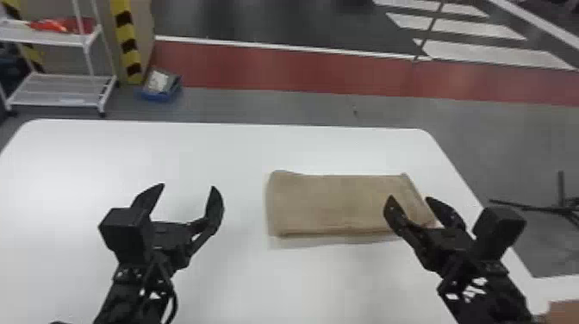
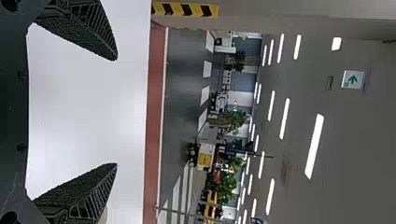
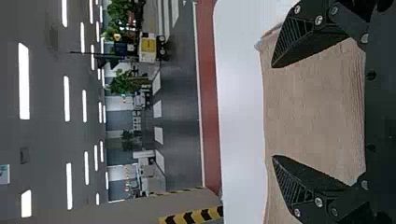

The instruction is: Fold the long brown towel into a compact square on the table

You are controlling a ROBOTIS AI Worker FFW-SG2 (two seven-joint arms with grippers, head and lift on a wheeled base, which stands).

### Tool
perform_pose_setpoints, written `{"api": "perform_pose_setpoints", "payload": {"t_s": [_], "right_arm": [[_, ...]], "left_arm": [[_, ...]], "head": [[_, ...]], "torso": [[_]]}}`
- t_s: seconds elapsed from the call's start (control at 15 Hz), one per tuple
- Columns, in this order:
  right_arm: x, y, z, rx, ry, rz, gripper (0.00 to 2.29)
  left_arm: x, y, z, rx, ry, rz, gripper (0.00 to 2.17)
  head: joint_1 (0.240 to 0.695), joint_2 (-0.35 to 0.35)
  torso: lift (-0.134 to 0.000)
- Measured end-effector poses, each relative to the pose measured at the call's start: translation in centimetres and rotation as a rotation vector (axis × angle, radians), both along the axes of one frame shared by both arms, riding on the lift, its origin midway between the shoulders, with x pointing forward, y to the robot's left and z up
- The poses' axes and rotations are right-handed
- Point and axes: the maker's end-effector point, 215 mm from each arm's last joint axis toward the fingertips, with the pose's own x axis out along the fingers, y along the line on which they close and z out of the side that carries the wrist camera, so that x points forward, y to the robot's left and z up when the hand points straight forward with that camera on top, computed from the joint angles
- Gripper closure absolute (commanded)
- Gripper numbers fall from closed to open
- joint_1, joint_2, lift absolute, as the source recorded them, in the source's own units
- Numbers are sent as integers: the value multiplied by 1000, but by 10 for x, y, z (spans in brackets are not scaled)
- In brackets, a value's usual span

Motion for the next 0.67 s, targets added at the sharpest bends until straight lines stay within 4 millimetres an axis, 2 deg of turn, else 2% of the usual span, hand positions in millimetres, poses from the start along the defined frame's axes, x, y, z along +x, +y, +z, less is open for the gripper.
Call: {"api": "perform_pose_setpoints", "payload": {"t_s": [0.2,0.33,0.47,0.67], "right_arm": [[-22,-47,18,-2,-100,-7,221],[-36,-69,24,-20,-151,-22,221],[-43,-79,18,-24,-159,-37,221],[-48,-81,8,-18,-152,-45,221]], "left_arm": [[2,-43,0,-32,0,-56,87],[1,-68,-2,-49,10,-97,144],[-4,-89,-4,-58,19,-132,174],[-9,-122,-17,-53,52,-191,211]], "head": [[695,-350],[695,-350],[695,-350],[695,-350]], "torso": [[-115],[-115],[-115],[-115]]}}
